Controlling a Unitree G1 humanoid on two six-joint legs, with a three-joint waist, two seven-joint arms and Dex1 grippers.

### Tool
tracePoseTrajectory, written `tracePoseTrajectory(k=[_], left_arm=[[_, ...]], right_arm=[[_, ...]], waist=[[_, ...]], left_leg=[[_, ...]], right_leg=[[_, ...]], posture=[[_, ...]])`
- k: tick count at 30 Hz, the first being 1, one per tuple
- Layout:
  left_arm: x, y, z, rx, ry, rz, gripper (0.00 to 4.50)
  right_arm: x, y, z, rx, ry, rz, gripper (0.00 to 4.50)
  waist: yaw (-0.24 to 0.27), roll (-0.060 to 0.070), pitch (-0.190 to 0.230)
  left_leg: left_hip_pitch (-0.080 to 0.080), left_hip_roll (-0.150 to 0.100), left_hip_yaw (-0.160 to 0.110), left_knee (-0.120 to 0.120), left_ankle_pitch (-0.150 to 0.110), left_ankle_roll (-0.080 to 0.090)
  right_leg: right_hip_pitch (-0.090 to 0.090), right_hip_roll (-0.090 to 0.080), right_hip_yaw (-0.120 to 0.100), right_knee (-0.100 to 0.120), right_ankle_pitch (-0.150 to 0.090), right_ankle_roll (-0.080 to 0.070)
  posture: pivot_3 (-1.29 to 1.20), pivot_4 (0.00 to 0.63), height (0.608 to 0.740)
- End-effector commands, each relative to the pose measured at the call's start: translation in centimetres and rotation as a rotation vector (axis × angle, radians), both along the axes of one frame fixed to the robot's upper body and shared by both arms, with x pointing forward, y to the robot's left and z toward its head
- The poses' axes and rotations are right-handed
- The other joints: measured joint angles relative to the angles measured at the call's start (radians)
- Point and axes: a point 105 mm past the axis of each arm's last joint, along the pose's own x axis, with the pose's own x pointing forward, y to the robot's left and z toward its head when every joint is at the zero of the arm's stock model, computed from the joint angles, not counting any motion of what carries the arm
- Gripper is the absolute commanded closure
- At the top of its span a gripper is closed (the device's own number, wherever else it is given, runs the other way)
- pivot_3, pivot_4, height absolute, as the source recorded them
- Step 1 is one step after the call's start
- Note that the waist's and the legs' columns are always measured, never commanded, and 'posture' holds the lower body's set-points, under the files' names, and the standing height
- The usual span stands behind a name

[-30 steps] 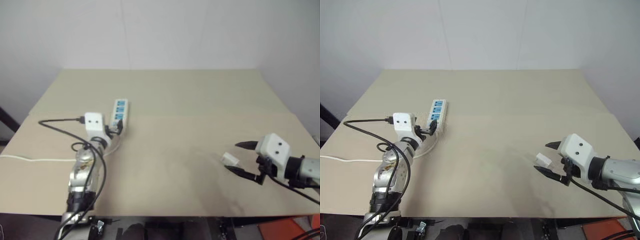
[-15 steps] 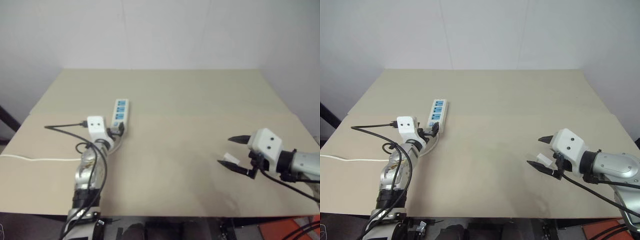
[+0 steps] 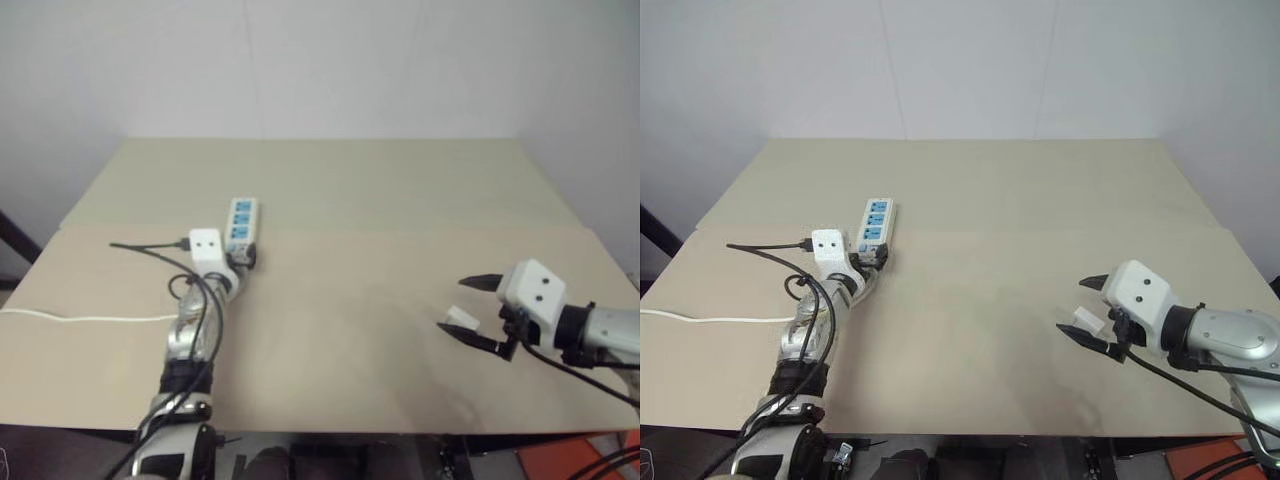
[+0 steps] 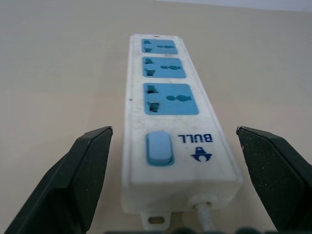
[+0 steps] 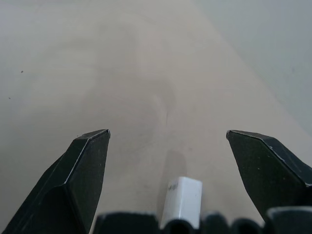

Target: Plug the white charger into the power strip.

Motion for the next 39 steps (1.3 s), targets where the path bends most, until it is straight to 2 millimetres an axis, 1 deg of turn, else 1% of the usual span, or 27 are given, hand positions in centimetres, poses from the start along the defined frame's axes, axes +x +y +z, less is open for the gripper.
tracePoseTrajectory(k=[1,5,17,20,22,27,30,34,39], left_arm=[[0.4,-0.2,1.3,0.009,-0.047,0.006,0.04],[0.2,0.1,0.7,0.011,-0.026,0.019,0.04],[-0.2,0.3,0.2,0.012,-0.012,0.029,0.04],[-0.1,0.3,0.1,0.000,-0.005,0.032,0.64],[-0.1,0.3,0.0,-0.008,0.002,0.028,1.21],[-0.2,0.0,-0.3,-0.010,0.023,0.007,1.24],[-0.8,-1.1,0.2,0.019,0.002,-0.105,1.24],[-2.3,-2.5,1.2,0.019,-0.004,-0.290,1.24],[-5.0,-4.2,1.7,0.217,0.006,-0.586,1.24]], right_arm=[[0.0,-0.4,1.4,-0.019,-0.064,-0.021,0.03],[-0.1,-0.3,1.2,-0.015,-0.058,-0.024,0.03],[0.2,-0.2,0.9,-0.019,-0.050,-0.019,0.03],[0.2,-0.2,0.9,-0.021,-0.051,-0.020,0.00],[0.2,-0.2,0.9,-0.020,-0.050,-0.021,0.00],[0.3,-0.1,0.7,-0.023,-0.052,-0.023,0.00],[0.2,-0.1,0.9,-0.025,-0.057,-0.020,0.00],[0.1,-0.3,1.1,-0.063,-0.047,-0.003,0.00],[0.5,-0.4,1.4,-0.164,-0.026,0.027,0.00]], waist=[[-0.002,0.000,0.000],[0.000,0.000,0.000],[0.000,0.000,0.000],[0.000,0.000,0.000],[0.000,0.000,0.000],[0.000,0.000,0.000],[-0.001,0.000,0.000],[0.001,0.000,0.000],[-0.001,0.000,0.000]], left_leg=[[0.000,0.000,0.000,0.000,0.000,0.000],[0.000,0.000,0.000,0.000,0.000,0.000],[0.000,0.000,0.000,0.000,0.000,0.000],[0.000,0.000,0.000,0.000,0.000,0.000],[0.000,0.000,0.000,0.000,0.000,0.000],[0.000,0.000,0.000,0.000,0.000,0.000],[0.000,0.000,0.000,0.000,0.000,0.000],[0.000,0.000,0.000,0.000,0.000,0.000],[0.000,0.000,0.000,0.000,0.000,0.000]], right_leg=[[0.000,0.000,0.000,0.000,0.000,0.000],[0.000,0.000,0.000,0.000,0.000,0.000],[0.000,0.000,0.000,0.000,0.000,0.000],[0.000,0.000,0.000,0.000,0.000,0.000],[0.000,0.000,0.000,0.000,0.000,0.001],[0.000,0.000,0.000,0.000,0.000,0.001],[0.000,0.000,0.000,0.000,0.000,0.001],[-0.001,0.000,0.000,0.000,0.000,0.001],[-0.001,0.000,0.000,0.000,0.000,0.001]], posture=[[0.00,0.150,0.740],[0.00,0.150,0.740],[0.00,0.150,0.740],[0.00,0.150,0.740],[0.00,0.150,0.740],[0.00,0.150,0.740],[0.00,0.150,0.740],[0.00,0.150,0.740],[0.00,0.150,0.740]])
